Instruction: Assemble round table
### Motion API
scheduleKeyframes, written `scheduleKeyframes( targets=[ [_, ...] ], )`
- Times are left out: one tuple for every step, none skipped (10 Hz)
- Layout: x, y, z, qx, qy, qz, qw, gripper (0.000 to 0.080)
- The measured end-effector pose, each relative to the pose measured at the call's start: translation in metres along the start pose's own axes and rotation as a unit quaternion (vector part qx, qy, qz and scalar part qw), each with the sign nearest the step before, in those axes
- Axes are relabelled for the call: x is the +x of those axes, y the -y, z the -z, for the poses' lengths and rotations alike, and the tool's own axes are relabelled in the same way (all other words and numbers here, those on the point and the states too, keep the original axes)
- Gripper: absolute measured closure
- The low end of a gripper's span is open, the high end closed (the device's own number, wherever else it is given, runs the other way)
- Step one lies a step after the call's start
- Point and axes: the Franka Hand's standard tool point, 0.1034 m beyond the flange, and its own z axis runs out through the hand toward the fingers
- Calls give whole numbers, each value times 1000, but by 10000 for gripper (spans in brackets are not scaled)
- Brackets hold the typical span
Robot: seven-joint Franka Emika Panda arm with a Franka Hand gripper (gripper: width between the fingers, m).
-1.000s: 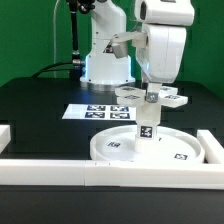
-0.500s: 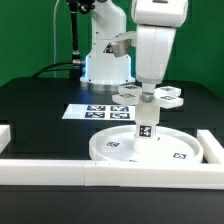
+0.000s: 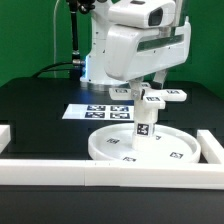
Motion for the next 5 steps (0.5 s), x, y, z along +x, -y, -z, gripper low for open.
scheduleKeyframes(
  targets=[
    [0,0,0,0,0,-34,999,357],
    [0,0,0,0,0,-65,998,357],
    [0,0,0,1,-1,-94,996,357],
    [0,0,1,5,-4,-148,989,357],
    [0,0,0,15,-8,-206,978,357]
  ],
)
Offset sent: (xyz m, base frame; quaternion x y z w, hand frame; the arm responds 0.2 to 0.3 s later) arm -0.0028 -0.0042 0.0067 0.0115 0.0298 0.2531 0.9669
